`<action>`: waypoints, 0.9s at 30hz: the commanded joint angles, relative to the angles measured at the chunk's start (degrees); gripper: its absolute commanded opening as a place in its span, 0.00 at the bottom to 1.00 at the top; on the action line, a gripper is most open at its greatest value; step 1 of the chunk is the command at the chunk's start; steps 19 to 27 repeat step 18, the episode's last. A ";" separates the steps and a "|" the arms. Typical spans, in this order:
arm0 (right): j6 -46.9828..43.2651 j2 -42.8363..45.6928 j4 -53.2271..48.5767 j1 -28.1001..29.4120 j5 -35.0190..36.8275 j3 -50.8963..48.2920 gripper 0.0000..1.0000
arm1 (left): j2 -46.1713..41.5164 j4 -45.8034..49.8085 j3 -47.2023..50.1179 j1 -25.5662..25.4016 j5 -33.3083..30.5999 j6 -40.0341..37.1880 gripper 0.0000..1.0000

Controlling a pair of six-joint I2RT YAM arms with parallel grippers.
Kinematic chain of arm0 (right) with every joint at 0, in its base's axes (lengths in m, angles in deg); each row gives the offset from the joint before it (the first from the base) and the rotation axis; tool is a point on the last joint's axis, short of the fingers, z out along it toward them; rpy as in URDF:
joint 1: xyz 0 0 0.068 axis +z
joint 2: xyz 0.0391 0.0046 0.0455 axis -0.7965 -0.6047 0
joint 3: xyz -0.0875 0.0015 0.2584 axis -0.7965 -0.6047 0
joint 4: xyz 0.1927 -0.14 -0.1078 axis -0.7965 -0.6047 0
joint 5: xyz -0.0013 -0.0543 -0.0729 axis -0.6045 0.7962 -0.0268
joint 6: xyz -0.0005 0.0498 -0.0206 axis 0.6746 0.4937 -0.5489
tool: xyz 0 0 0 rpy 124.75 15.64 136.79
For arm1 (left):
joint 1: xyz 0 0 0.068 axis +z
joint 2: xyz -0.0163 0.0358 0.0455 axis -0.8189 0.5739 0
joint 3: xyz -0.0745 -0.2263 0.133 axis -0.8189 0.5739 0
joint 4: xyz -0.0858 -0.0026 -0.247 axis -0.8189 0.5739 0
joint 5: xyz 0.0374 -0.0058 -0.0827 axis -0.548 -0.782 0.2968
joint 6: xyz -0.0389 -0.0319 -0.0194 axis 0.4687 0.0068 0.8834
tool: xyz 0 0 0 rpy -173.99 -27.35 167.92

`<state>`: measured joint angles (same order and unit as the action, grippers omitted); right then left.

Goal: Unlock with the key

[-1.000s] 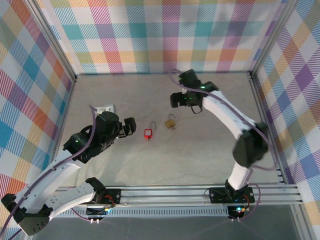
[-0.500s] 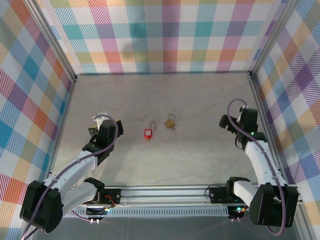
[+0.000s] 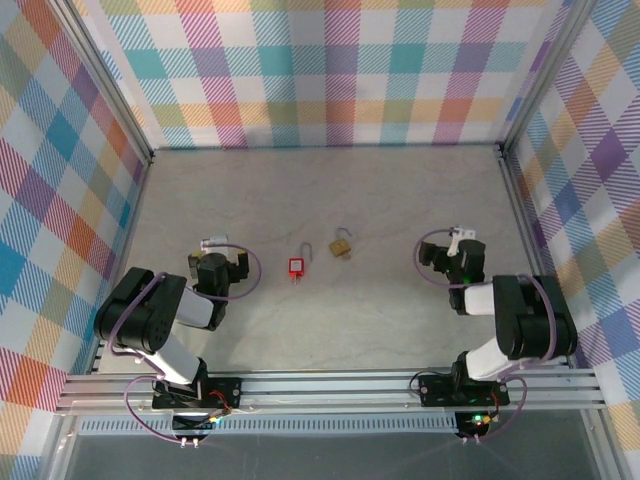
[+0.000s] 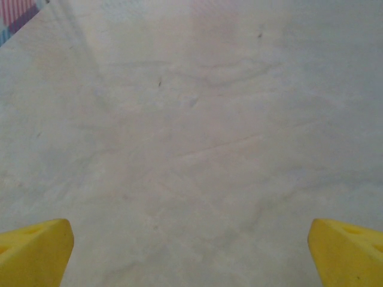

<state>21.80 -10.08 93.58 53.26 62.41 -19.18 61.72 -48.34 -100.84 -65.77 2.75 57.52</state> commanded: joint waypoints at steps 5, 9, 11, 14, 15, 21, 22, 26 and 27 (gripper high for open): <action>-2.47 0.73 3.66 0.50 0.53 3.07 0.99 | -1.58 7.52 -7.91 7.53 12.95 4.20 1.00; -2.45 0.79 3.67 0.51 0.61 3.01 0.99 | -1.52 7.20 -7.89 7.53 12.93 4.18 1.00; -2.41 0.64 3.54 0.58 0.60 3.18 0.99 | -1.52 7.28 -7.85 7.52 12.95 4.21 1.00; -2.27 0.67 3.15 0.48 0.35 3.37 0.99 | -1.52 7.35 -7.90 7.53 12.93 4.15 1.00; -2.27 0.64 3.19 0.49 0.35 3.37 0.99 | -1.52 7.28 -7.89 7.53 12.93 4.19 1.00; -2.49 0.88 3.89 0.56 0.35 2.91 0.99 | -1.78 6.80 -7.48 7.51 13.13 4.21 1.00; -2.49 0.88 3.89 0.56 0.35 2.91 0.99 | -1.78 6.80 -7.48 7.51 13.13 4.21 1.00; -2.49 0.88 3.89 0.56 0.35 2.91 0.99 | -1.78 6.80 -7.48 7.51 13.13 4.21 1.00; -2.49 0.88 3.89 0.56 0.35 2.91 0.99 | -1.78 6.80 -7.48 7.51 13.13 4.21 1.00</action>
